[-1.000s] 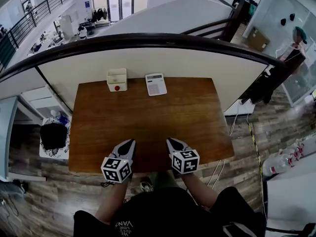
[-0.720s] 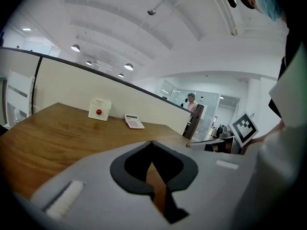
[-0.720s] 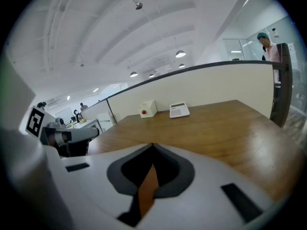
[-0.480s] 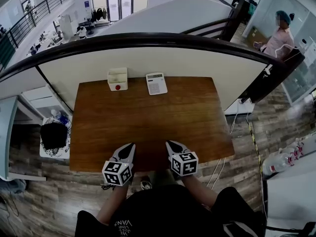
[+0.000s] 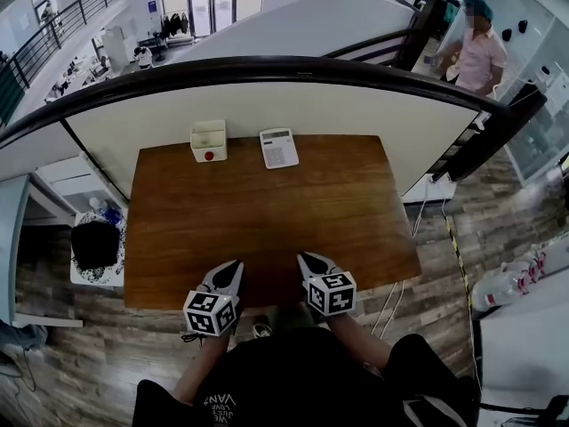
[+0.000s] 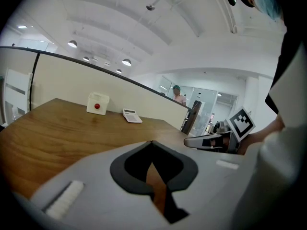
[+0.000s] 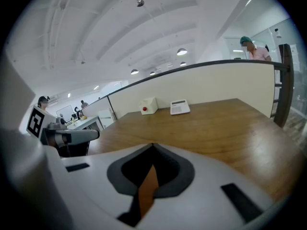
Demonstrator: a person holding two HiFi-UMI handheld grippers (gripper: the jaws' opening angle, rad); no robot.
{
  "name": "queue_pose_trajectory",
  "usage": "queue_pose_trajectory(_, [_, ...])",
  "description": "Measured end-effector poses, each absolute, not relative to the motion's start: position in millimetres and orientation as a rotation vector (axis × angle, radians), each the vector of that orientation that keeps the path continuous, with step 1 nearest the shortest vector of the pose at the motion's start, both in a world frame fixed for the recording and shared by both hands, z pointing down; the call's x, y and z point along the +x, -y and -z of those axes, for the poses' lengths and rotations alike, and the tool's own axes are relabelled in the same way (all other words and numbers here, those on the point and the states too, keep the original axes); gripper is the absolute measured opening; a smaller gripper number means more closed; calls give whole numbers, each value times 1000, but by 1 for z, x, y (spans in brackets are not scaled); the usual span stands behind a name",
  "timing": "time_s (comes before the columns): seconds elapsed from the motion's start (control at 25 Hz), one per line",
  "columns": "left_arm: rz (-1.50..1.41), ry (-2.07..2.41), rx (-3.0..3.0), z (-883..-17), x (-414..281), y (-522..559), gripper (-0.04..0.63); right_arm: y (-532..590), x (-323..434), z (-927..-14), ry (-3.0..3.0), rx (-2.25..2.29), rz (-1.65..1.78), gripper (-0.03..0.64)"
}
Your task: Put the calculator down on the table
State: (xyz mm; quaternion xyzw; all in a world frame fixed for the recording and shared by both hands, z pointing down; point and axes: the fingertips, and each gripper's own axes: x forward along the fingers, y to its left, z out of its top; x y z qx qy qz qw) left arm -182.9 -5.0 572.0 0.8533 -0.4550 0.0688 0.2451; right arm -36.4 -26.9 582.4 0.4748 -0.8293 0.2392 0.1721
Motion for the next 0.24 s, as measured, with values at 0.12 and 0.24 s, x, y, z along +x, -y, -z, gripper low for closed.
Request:
queue_pose_trajectory(0.12, [-184,1235,2329,-572,-182,5,12,26,-35,-583,2350,1350,-682,12])
queue_pose_trajectory(0.24, [-187,1230,2329,-572,-182,6,12,26,-36,-584,2346,1351,-686,12])
